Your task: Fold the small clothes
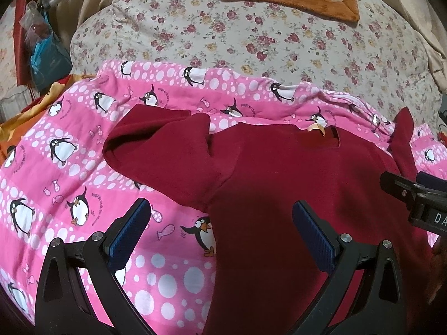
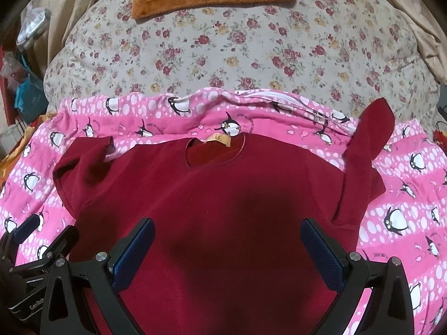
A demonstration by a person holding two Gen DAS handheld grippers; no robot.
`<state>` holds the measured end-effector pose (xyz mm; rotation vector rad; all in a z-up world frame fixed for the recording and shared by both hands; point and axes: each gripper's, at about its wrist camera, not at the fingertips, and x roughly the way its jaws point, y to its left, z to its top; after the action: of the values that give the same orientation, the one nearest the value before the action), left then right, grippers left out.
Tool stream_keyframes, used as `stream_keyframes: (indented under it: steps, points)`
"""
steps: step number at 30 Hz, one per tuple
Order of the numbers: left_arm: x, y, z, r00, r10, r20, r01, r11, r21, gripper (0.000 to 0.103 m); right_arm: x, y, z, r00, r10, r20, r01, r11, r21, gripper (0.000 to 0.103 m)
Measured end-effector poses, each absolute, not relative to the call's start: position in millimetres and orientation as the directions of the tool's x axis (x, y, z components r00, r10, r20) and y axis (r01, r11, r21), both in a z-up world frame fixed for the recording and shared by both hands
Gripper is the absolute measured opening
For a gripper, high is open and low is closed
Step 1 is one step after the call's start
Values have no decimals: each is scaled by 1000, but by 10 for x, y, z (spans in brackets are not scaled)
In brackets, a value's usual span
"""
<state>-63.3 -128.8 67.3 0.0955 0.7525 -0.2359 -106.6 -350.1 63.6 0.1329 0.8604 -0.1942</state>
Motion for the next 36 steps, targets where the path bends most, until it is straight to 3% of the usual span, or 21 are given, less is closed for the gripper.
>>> stream_keyframes:
  steps: [36]
  points:
    - [-447,-1069,535,690,-145,-709,180,983,-25,102,-845,-3211,390,602,-64,-796,147,989,31,103]
